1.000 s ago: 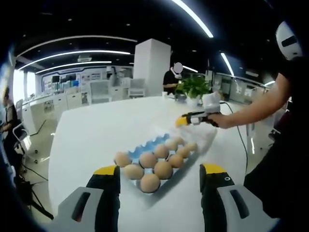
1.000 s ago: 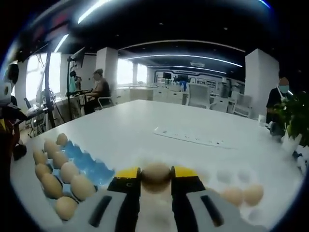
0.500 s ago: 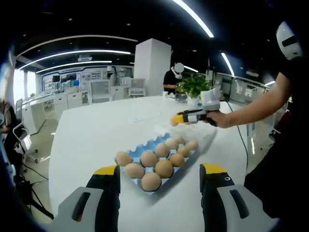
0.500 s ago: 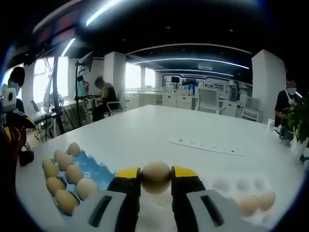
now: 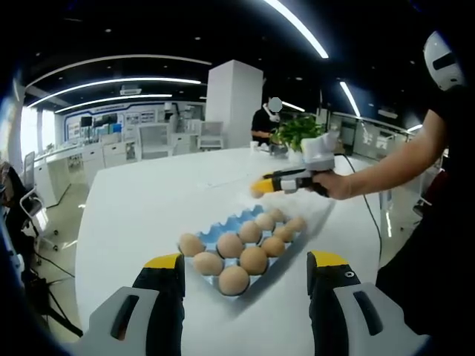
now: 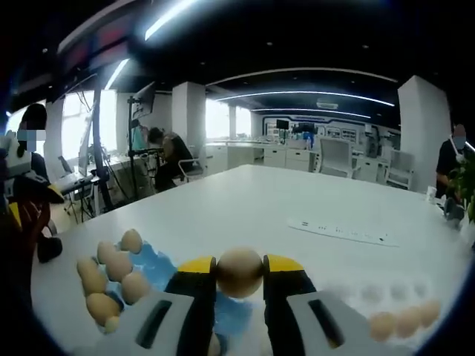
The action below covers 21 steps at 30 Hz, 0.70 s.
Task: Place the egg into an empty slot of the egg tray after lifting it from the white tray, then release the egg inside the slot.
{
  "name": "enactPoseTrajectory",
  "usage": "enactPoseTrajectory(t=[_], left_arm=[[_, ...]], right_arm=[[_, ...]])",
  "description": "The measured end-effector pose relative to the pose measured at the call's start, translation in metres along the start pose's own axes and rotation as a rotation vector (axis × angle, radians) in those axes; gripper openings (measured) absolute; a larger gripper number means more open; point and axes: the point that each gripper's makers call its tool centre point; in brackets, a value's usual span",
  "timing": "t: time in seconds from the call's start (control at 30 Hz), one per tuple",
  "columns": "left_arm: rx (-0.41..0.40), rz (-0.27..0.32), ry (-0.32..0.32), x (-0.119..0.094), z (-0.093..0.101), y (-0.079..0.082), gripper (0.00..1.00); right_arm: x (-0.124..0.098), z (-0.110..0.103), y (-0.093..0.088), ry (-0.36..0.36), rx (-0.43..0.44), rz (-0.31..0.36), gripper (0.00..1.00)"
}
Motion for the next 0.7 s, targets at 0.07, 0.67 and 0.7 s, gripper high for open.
enactPoseTrajectory(t=[0.07, 0.67, 0.7], left_arm=[[-0.001, 0.001, -0.002, 0.000, 0.000, 0.000, 0.67], [-0.005, -0.002, 0.012, -0.004, -0.005, -0.001, 0.67], [-0.007, -0.002, 0.013, -0.003, -0.005, -0.002, 0.67]], right_arm=[[0.004, -0.008, 0.001, 0.010, 0.006, 0.003, 0.24], [0.030, -0.056, 0.004, 0.103, 0.016, 0.003, 0.24], [0.032, -0.059, 0.004, 0.108, 0.019, 0.002, 0.24]])
Point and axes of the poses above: the point that each gripper's makers call its tool centre point, and the gripper's own axes: x roughly forward along the fingers, z roughly to its right, y roughly out of its top, and after that the axes turned 11 degrees about z, right-handed
